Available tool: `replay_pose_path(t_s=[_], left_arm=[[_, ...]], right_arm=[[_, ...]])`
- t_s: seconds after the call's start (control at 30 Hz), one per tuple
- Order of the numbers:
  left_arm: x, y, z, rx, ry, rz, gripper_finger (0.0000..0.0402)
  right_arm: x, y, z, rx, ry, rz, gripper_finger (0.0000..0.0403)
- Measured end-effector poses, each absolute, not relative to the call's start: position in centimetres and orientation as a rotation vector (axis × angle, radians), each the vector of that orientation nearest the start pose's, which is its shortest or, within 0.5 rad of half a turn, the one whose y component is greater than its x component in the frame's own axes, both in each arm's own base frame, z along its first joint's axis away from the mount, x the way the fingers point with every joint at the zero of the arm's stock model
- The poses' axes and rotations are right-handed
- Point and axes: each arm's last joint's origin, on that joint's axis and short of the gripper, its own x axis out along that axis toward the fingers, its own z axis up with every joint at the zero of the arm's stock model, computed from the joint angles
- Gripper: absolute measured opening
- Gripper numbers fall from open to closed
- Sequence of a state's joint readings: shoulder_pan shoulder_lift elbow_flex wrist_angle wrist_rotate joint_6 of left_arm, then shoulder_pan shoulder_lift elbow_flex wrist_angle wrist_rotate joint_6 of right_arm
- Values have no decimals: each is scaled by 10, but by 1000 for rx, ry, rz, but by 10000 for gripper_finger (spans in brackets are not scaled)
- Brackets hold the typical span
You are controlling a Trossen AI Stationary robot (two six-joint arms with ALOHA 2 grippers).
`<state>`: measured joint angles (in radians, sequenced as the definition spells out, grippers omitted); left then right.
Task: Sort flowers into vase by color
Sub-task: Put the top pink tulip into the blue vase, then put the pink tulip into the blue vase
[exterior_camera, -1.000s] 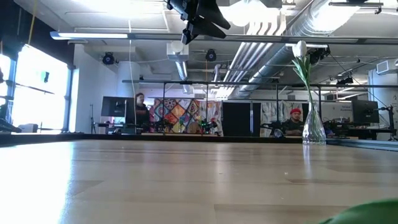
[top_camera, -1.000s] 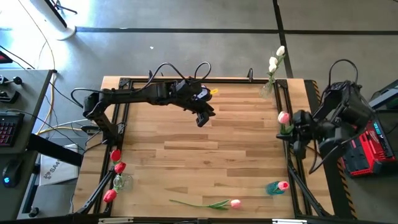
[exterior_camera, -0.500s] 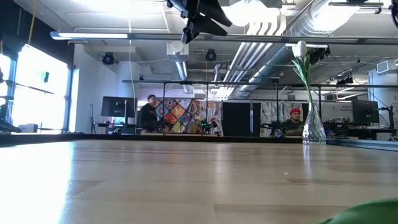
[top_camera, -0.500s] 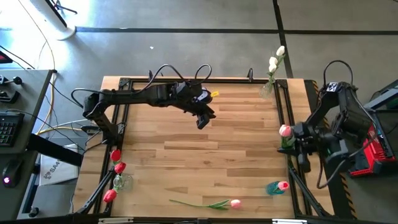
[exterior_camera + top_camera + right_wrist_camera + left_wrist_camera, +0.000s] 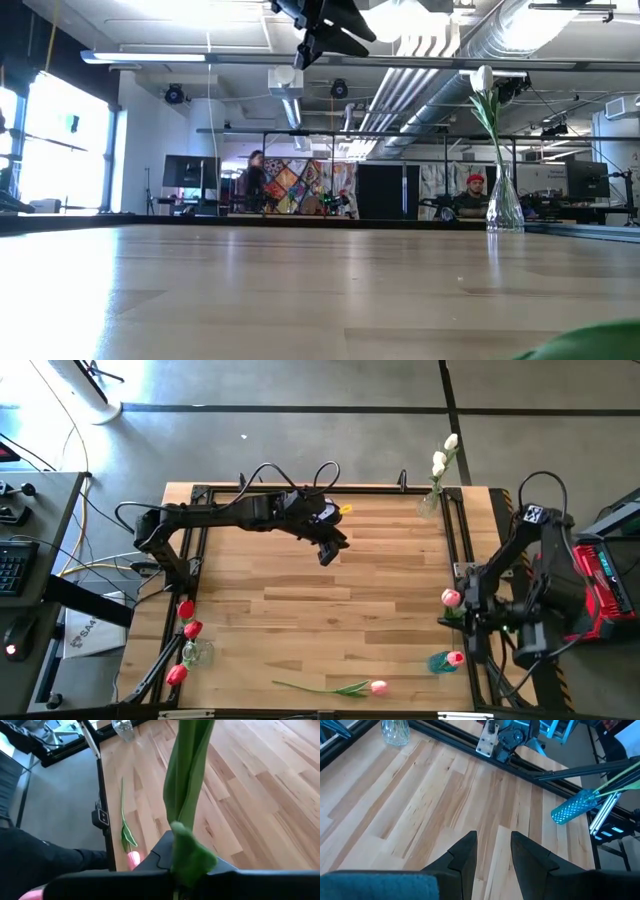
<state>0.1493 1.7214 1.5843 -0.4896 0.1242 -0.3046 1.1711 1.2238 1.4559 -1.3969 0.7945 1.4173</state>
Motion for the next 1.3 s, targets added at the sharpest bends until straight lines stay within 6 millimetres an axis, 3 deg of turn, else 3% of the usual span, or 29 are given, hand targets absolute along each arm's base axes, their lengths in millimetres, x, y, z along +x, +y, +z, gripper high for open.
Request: replay_pose_path(t_s=[0.3,0.53,0.77,1.07,1.3], left_arm=[[386,54,336,-369,590,119,108],[387,51,336,-342,590,140,108],[389,30,336,-270,599,82,103],[389,1,334,-216,635,-73,98],[391,-29,330,-143,644,-165,106]], right_arm=[[97,192,369,290,714,-170,12],[88,200,363,328,776,-174,113],[71,198,373,505,844,-154,200],[58,185,406,643,623,-94,204],[65,171,431,648,230,-151,193]])
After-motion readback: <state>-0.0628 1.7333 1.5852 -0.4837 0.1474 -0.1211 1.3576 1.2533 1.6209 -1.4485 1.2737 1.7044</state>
